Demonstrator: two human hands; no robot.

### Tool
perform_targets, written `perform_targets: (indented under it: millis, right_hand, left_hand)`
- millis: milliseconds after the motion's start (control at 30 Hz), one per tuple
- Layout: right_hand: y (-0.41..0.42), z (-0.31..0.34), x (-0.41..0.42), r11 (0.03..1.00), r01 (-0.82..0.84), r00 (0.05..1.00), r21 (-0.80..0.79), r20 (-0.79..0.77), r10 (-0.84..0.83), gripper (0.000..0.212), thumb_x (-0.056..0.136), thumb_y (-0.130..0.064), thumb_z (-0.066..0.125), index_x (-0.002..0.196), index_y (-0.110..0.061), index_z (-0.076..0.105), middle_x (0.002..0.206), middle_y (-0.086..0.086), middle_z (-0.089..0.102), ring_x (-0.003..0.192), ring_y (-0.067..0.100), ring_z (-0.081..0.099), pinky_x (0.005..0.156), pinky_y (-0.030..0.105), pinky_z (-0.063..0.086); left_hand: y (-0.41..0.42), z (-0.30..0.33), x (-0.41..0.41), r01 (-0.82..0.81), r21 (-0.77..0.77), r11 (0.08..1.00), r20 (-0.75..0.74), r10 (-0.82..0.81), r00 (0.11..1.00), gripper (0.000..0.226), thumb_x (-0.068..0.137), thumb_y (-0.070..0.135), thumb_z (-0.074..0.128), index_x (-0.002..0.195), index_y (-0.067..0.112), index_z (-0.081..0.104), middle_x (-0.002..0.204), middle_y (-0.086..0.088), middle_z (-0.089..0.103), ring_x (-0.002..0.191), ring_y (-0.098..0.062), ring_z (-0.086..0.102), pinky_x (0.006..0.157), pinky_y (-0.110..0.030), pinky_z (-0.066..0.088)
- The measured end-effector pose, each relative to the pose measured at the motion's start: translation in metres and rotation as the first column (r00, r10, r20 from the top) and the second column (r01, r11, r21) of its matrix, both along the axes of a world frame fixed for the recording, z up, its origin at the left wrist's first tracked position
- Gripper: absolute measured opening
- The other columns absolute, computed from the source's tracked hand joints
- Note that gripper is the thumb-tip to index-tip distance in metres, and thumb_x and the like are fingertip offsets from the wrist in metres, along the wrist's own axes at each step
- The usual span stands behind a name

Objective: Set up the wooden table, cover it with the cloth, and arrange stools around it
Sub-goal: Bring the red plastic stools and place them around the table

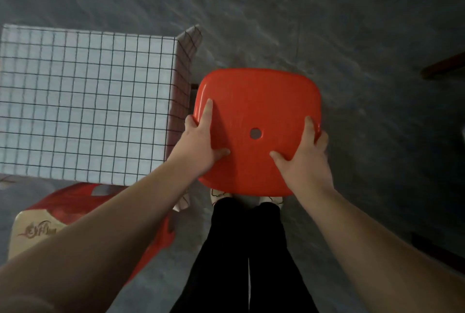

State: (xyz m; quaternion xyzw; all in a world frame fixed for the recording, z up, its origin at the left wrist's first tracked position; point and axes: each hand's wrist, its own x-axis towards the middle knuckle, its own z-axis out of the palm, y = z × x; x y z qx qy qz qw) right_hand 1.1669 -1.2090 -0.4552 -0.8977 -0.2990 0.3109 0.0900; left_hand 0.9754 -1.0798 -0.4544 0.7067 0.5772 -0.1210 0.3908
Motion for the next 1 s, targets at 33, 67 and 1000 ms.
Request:
perform_targets:
  millis: [33,67,1000]
  right_hand:
    - [0.006,-0.019,0.001,1.0,-0.005,1.0,0.01,-0.005,0.005,0.108,0.08,-0.05,0.076,0.155,-0.04,-0.002,0.16,0.015,0.012,0.136,0.043,0.041,0.099,0.054,0.046]
    - [0.012,-0.037,0.002,1.0,-0.018,1.0,0.02,-0.009,0.018,0.108,0.079,-0.05,0.076,0.154,-0.041,-0.001,0.16,0.015,0.012,0.134,0.044,0.043,0.1,0.054,0.048]
    - [0.059,-0.033,0.005,0.935,-0.305,0.949,-0.184,0.03,0.315,0.073,0.097,-0.038,0.048,0.16,-0.024,0.014,0.169,0.0,0.004,0.155,0.023,0.0,0.122,0.049,0.022]
  left_hand:
    - [0.005,-0.017,0.001,-0.01,-0.002,1.0,-0.004,0.01,1.0,0.123,0.077,0.036,0.083,0.147,0.056,-0.017,0.151,-0.017,0.024,0.13,-0.036,0.047,0.102,-0.05,0.045]
    - [0.011,-0.032,0.002,-0.014,0.003,1.0,-0.008,0.014,1.0,0.123,0.078,0.035,0.083,0.147,0.056,-0.017,0.151,-0.016,0.024,0.13,-0.036,0.047,0.102,-0.049,0.046]
    - [0.042,-0.025,-0.004,0.272,-0.053,0.961,-0.175,-0.277,0.945,0.081,0.095,0.035,0.05,0.158,0.033,-0.001,0.168,-0.006,-0.004,0.153,-0.033,0.007,0.115,-0.052,0.029]
